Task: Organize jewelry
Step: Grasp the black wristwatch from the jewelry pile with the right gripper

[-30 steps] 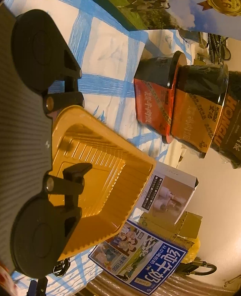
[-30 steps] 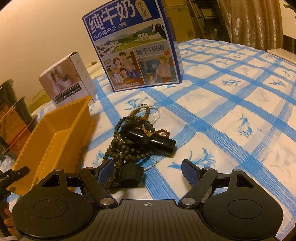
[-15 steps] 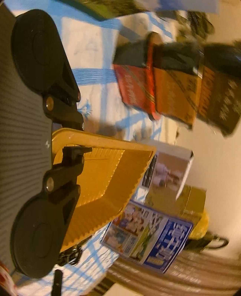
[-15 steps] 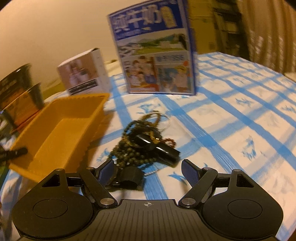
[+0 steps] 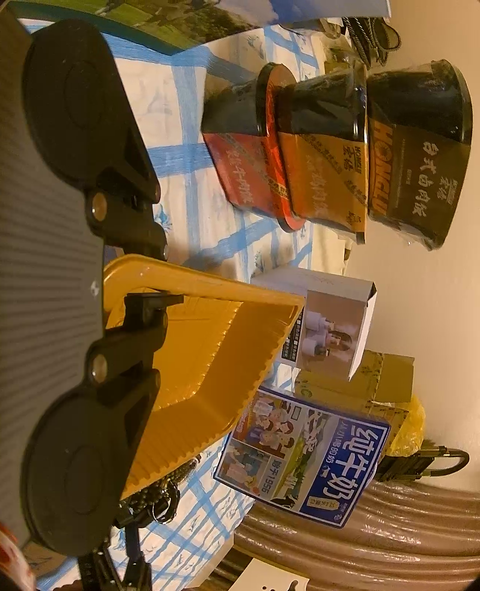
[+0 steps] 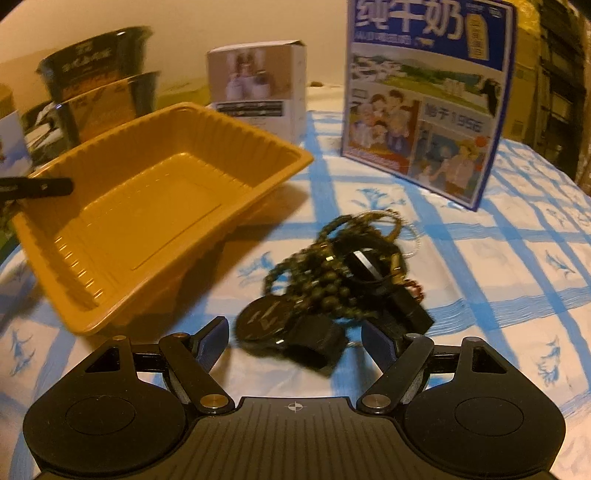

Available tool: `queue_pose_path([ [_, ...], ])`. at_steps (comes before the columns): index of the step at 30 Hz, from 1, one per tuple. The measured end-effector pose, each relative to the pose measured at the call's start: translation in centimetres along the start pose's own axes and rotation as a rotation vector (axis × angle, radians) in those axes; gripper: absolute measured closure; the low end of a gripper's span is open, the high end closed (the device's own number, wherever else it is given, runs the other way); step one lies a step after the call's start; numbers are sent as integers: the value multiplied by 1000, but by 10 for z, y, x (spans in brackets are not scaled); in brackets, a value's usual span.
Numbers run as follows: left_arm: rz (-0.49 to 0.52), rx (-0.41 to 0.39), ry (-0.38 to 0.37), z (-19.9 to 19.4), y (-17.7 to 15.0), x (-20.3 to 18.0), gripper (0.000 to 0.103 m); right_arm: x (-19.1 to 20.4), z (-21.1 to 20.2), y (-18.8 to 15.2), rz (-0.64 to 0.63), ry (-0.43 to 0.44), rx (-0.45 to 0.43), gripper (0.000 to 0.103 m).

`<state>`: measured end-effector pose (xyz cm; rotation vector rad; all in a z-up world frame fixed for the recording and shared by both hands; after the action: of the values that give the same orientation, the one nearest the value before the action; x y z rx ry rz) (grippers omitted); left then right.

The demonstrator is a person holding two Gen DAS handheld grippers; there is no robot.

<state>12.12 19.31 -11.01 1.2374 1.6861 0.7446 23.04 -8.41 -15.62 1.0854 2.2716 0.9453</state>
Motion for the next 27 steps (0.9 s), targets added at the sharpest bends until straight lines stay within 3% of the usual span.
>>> queue_pose_path([
  [2,-7,-2,12,-3,-1,3,98,6,-5,-3,-14,7,26,38],
  [5,-17,-3,26,-6,-1,8,98,17,-14,-6,-8,96,45,48],
  [10,-18,-7,40,-8,1,11,98,24,-7,3,-37,31,18,49],
  [22,1,-5,43,-8,1,7,98,39,32,10,-43,35,47,49],
  [24,5,-6,42,-8,1,6,98,40,33,12,-35,40,42,60],
  [27,15,-6,40,-9,1,5,98,39,26,14,-17,36,20,61],
])
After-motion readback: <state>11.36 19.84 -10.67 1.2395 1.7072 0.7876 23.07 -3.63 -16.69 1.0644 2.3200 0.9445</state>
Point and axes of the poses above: each gripper's, at about its wrist camera, not at the fingertips, and z roughly the way its jaws point, x to its left, y to its top, the point moved 6 cm from there along z, roughly the way its jaws point, and after that the axes turned 14 degrees about -y, right-handed, at the moved point
